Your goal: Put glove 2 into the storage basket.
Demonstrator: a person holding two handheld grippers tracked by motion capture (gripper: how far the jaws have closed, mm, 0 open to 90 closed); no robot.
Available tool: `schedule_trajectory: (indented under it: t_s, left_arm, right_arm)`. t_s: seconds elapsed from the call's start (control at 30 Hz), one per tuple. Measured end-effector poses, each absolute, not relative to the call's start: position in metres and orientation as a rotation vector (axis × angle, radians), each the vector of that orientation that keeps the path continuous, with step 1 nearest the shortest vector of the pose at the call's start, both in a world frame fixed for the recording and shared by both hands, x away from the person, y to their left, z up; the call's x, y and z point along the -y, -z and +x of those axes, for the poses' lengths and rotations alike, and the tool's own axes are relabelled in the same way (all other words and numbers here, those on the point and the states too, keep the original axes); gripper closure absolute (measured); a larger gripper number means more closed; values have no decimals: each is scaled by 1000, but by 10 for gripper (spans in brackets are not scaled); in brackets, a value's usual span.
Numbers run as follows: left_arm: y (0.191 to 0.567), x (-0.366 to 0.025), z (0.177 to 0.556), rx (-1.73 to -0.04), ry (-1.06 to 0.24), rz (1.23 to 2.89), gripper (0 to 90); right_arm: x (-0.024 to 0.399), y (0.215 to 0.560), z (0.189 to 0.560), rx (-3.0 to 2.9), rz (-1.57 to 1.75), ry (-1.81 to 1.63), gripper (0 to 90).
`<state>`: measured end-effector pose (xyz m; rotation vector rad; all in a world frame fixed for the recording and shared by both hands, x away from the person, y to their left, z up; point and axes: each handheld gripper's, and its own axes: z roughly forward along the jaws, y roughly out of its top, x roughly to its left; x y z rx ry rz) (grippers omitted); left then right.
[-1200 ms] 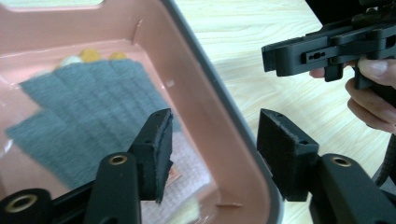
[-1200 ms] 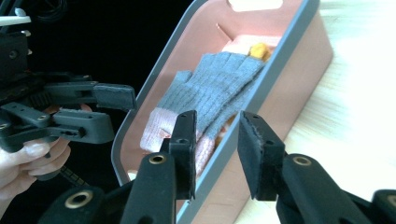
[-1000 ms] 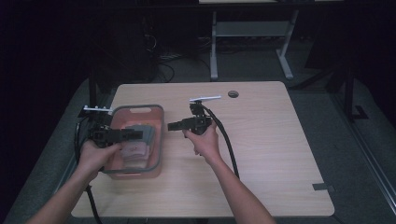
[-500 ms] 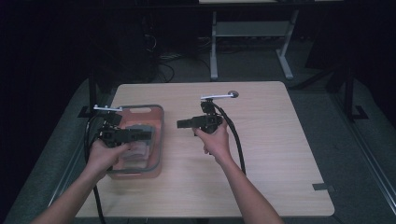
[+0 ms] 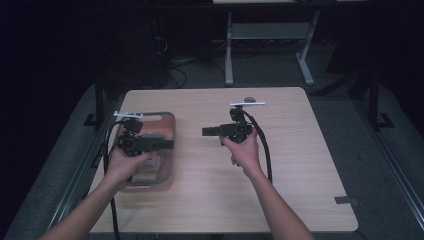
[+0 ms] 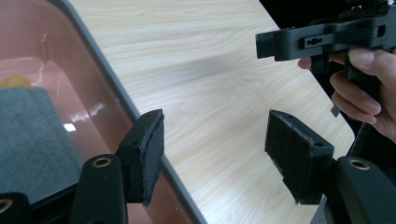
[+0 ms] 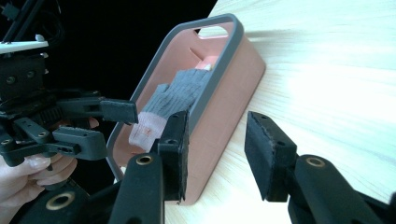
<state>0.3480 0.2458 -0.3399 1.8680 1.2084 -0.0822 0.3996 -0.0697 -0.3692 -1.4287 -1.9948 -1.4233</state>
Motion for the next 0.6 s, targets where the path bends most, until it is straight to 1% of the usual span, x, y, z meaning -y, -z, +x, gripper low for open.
schedule_trajectory:
  t_s: [0.23, 0.6]
  left_arm:
    - [340, -233, 350, -1188, 92, 1890, 367]
    - [343, -221, 351, -1169, 93, 1893, 325]
  right_arm:
    - [85, 370, 398, 2005, -1450, 1417, 593]
    - [109, 373, 396, 1979, -1491, 1419, 580]
